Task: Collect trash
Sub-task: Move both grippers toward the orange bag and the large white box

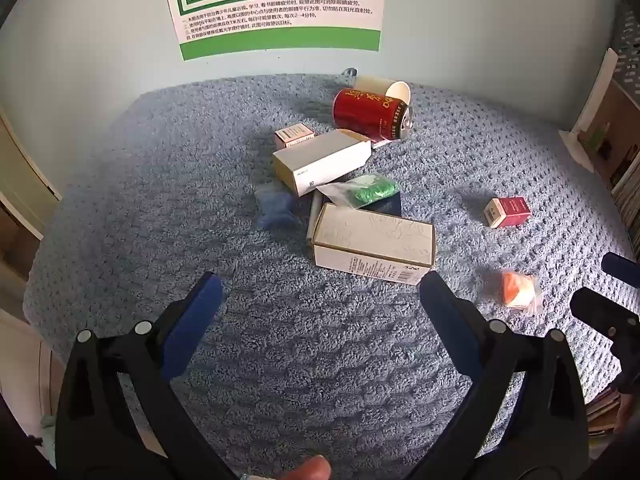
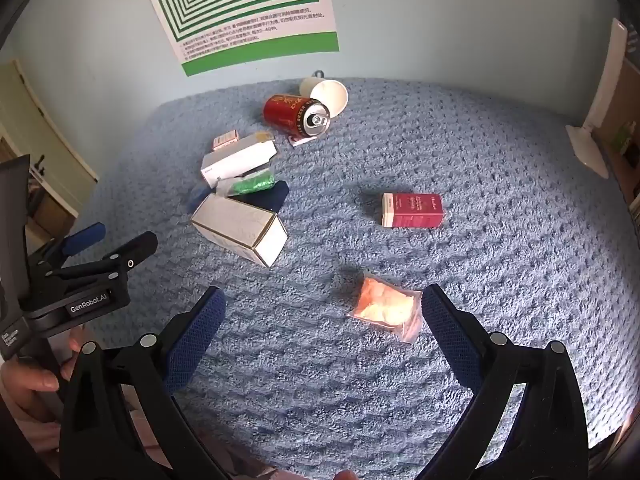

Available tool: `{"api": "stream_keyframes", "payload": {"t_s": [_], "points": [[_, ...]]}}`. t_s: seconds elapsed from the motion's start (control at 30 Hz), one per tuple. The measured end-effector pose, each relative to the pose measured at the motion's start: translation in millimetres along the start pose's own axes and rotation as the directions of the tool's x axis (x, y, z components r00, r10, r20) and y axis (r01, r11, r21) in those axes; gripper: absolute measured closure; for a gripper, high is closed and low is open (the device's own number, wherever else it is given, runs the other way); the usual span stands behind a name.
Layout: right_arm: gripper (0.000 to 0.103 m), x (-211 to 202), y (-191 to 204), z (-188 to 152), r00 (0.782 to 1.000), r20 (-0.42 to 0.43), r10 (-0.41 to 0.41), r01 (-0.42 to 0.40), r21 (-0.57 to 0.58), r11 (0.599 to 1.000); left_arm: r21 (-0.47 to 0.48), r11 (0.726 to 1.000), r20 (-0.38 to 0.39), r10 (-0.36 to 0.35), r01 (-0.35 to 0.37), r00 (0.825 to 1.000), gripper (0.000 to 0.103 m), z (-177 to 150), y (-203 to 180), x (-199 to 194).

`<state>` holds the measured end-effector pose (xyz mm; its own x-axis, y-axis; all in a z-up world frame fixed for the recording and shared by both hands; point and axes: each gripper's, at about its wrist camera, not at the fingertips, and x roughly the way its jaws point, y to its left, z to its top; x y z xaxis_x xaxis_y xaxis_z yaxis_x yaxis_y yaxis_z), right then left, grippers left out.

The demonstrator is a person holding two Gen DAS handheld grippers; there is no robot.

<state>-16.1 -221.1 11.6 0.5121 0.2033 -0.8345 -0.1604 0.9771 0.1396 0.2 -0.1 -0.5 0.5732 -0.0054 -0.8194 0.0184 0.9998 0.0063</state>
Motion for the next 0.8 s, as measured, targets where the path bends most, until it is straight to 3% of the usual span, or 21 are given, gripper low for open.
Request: {"api": "stream_keyframes", "payload": {"t_s": [0.13, 0.8], "points": [[0.006, -0.7, -0.5, 2.5, 1.0, -0.003, -0.004, 0.004, 0.004, 1.0, 0.012, 1.0, -0.036, 0.002, -0.001, 0.999, 0.006, -0.3, 1.7, 4.2], [0.006, 5.5, -9.1, -3.1, 1.0, -0.017, -0.007, 0.007, 0.006, 1.0, 0.042, 0.999, -0.043, -0.003, 0.005, 0.999, 0.006, -2.1, -8.3, 8.1]]}}
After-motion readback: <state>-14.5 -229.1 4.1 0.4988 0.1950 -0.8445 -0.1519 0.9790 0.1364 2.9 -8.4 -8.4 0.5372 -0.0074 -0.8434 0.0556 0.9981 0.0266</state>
